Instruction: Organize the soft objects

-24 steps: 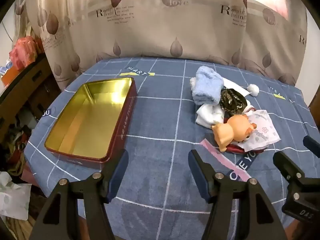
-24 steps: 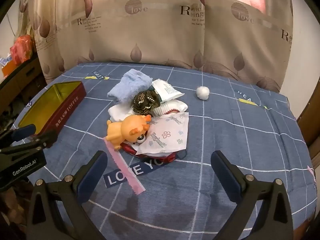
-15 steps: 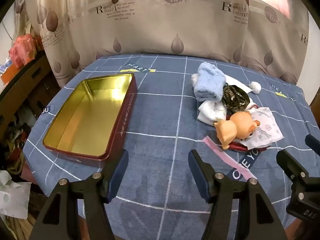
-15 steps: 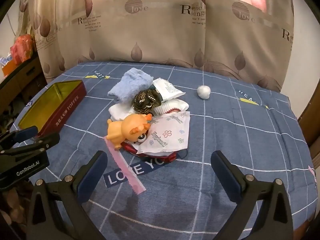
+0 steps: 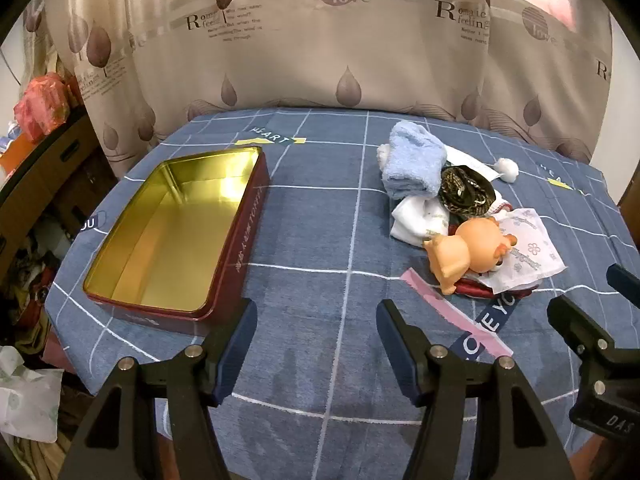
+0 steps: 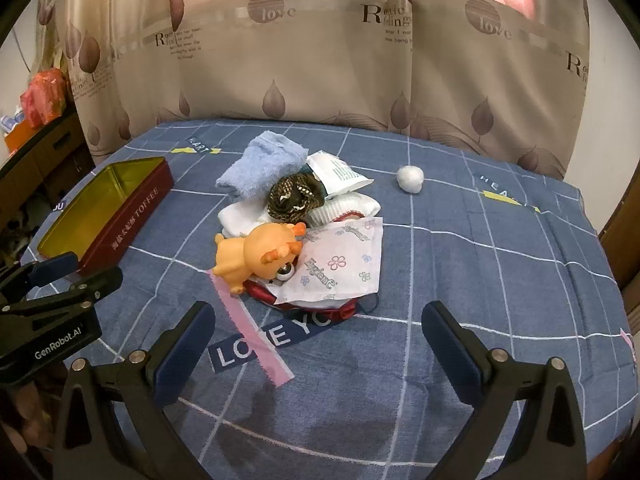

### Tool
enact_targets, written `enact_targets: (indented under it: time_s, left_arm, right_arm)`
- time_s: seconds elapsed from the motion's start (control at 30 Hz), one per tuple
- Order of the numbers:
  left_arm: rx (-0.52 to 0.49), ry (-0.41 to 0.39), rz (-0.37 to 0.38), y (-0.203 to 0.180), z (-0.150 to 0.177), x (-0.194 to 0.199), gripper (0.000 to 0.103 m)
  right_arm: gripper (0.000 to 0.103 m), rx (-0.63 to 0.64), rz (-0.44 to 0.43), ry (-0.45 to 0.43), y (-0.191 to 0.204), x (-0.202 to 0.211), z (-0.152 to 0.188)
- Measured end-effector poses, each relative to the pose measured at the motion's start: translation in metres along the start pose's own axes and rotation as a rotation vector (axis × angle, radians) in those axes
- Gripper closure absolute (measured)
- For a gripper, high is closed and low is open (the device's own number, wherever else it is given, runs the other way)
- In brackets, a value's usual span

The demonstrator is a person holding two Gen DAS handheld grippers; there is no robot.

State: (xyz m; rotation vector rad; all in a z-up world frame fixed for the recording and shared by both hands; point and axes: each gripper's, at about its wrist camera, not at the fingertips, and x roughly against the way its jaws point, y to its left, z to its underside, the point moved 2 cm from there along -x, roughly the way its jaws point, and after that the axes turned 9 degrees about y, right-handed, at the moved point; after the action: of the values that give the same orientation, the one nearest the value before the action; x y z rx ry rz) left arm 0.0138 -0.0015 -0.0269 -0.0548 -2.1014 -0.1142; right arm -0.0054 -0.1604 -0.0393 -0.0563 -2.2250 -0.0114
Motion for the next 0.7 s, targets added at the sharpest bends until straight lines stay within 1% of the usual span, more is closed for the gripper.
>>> enact_targets:
  time_s: [0.7]
  left_arm:
    - [-0.017,0.011,-0.002,-0.003,0.0022,-0.002,0.039]
  right_arm:
    - [0.001,-0.004,0.0,0.007,0.0008,-0.0014,0.003]
